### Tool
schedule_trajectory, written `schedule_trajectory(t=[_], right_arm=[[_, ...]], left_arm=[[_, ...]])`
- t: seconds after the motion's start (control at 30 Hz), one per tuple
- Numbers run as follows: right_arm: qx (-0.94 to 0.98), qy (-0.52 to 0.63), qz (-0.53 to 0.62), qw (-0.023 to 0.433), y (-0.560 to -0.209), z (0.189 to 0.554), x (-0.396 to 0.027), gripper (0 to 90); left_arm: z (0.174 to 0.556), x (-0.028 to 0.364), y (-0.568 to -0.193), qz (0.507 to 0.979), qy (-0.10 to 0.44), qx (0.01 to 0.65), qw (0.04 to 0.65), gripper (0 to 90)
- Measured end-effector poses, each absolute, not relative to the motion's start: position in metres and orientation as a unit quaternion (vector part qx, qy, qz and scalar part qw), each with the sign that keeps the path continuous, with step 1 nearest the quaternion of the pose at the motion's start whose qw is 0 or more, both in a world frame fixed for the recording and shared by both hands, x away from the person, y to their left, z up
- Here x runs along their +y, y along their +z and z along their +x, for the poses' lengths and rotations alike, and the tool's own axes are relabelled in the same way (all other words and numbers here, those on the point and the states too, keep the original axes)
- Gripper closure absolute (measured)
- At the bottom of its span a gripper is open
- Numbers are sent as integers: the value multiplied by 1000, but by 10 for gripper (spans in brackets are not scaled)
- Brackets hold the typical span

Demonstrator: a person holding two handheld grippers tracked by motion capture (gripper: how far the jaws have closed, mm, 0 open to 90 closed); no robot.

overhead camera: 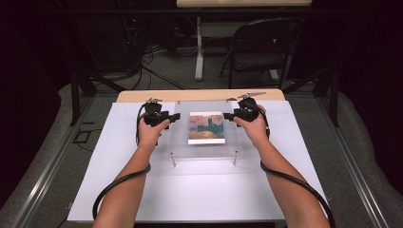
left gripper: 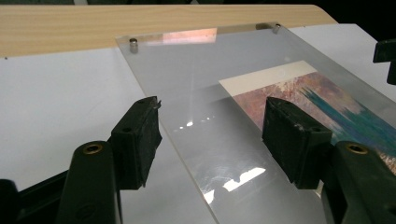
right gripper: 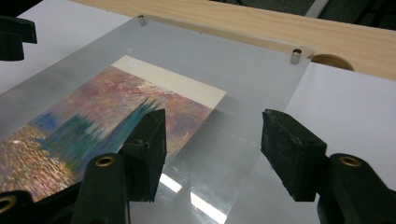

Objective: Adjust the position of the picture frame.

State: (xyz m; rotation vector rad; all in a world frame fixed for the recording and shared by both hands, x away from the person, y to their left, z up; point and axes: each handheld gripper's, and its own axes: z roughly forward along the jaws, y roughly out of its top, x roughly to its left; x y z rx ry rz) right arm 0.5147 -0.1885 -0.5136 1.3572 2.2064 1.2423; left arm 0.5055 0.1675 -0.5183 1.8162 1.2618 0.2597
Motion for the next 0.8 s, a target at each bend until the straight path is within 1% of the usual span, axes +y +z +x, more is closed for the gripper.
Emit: schedule_trajectory(t=[0.2, 0.4, 0.6, 0.8], right_arm=[[757, 427, 478, 127, -518, 516, -190, 353], [755, 422, 487, 121, -524, 517, -192, 358], [746, 430, 500, 96, -527, 518, -193, 362], [747, 427, 502, 86, -529, 518, -193, 362]], left_arm=[[507, 165, -522, 737, 95, 510, 433, 351], [509, 162, -526, 737, 83, 513, 432, 346], [511, 159, -532, 738, 72, 516, 430, 343], [511, 157, -535, 736, 66, 518, 430, 338]])
